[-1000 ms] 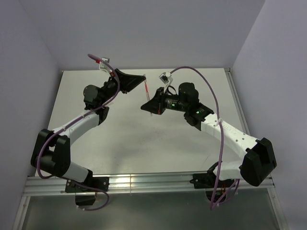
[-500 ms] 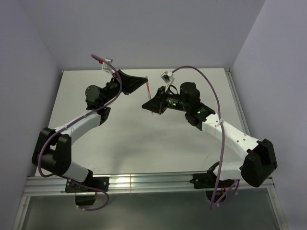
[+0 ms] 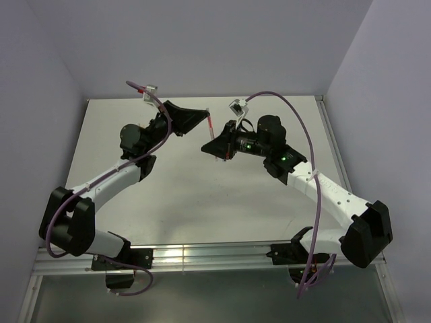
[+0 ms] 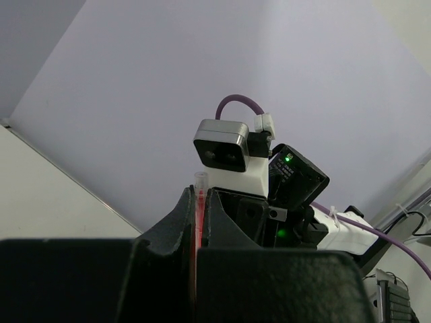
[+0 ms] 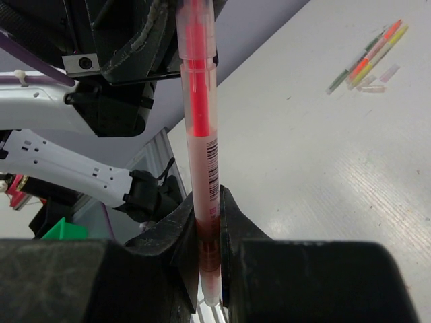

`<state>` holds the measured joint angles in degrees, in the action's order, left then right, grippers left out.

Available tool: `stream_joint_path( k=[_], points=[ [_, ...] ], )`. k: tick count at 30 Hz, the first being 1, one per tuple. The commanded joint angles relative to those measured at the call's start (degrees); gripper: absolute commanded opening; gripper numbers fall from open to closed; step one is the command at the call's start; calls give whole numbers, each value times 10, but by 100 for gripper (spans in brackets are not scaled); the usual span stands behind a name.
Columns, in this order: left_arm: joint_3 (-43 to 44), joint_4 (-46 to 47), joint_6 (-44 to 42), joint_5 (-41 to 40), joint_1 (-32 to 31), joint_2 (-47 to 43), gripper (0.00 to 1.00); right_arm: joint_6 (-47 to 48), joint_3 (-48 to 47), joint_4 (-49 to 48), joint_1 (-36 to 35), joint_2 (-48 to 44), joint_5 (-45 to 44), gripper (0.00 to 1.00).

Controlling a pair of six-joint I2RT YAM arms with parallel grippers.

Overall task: Insert the pens into the pen caps
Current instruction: Insert the pen cap onto the pen.

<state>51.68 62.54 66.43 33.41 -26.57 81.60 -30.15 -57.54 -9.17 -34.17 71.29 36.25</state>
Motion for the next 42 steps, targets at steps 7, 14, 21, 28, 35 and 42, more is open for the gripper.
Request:
stream_joint_path(
  k=[7,14,21,28,35,42],
  points=[
    [-13,-37,-89,19,-65,-73,0,-3,-6,-45,10,-44,-36,0],
    [-23,-74,-152,19,-99,-108,0,9,0,-56,10,-69,-40,0],
    [-23,-104,-192,12,-132,-132,0,6,11,-77,10,-87,-39,0],
    [-25,-142,-239,10,-167,-148,0,6,15,-96,10,-107,-23,0],
    [-35,-148,-251,27,-183,-150,0,7,15,-117,10,-130,13,0],
    [-38,-139,-249,58,-192,-148,0,-17,28,-175,10,-136,65,0]
  ],
)
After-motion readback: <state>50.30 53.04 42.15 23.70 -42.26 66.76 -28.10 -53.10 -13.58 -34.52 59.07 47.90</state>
